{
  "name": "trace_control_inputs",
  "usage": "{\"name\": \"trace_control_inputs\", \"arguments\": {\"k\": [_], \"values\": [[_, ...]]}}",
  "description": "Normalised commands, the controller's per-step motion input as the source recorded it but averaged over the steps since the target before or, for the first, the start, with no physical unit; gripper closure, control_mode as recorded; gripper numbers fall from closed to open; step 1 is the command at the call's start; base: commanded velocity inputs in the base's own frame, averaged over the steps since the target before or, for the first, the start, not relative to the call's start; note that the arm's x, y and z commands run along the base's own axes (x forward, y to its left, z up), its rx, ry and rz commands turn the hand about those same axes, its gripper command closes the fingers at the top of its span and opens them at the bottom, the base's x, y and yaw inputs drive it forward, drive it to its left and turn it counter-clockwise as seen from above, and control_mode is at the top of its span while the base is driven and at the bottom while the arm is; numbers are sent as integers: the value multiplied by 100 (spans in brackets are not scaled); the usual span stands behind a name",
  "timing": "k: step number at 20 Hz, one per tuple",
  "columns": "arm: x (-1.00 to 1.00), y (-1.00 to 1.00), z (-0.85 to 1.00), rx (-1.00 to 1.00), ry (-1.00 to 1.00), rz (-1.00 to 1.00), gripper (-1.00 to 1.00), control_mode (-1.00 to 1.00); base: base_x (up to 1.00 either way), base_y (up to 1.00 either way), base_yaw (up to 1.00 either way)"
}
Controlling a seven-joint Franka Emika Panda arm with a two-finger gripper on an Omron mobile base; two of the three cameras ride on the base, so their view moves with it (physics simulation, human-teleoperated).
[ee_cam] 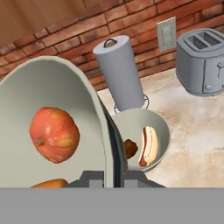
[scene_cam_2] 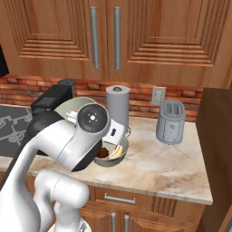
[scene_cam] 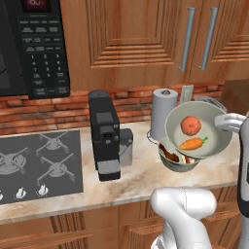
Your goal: Place the bowl containing the squash and carrot in the microwave. Close the microwave door and press the start button to microwave the meal.
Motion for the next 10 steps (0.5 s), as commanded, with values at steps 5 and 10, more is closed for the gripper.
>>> {"name": "trace_control_inputs", "arguments": {"k": [5, 10], "values": [[0, 21, 0, -5, 0, 1, 100, -100, 0, 0, 0], [0, 0, 0, 0, 0, 0, 100, 100, -4, 0, 1]]}}
